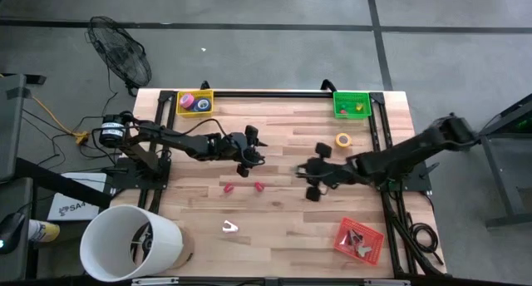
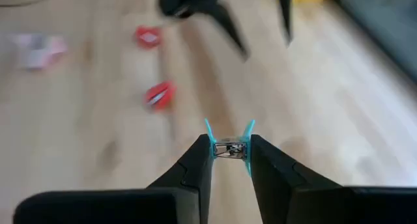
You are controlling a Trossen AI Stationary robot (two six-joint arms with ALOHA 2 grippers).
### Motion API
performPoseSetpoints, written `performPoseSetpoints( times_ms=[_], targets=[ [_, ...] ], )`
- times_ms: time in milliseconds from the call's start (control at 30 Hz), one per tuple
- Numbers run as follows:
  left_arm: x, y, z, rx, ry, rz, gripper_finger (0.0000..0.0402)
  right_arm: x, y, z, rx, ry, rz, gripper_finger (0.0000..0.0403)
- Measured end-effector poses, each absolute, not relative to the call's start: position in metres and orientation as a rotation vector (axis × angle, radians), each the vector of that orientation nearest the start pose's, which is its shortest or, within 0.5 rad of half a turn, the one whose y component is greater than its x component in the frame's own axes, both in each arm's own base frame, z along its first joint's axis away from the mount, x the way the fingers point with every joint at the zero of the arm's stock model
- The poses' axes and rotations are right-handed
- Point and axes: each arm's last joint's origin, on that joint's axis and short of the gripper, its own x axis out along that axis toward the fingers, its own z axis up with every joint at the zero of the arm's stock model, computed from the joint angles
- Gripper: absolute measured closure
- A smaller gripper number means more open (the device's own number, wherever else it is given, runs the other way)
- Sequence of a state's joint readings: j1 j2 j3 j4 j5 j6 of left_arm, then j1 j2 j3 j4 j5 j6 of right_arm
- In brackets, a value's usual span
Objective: Pick and place Stapler, Stapler remover, tape
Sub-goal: Put the light blue blue staple remover into the orange bin
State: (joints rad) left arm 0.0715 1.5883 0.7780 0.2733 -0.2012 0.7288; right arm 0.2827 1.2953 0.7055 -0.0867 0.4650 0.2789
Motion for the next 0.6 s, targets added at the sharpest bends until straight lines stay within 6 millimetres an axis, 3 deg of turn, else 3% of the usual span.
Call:
performPoseSetpoints(
  times_ms=[300, 600],
  targets=[
    [0.318, 0.029, 0.182, 0.741, 0.611, 0.06, 0.0186, 0.192, 0.084, 0.232, 0.386, 0.828, -0.043, 0.0329],
    [0.318, 0.029, 0.182, 0.735, 0.611, 0.062, 0.0185, 0.163, 0.108, 0.235, 0.636, 1.052, 0.127, 0.0329]
  ],
)
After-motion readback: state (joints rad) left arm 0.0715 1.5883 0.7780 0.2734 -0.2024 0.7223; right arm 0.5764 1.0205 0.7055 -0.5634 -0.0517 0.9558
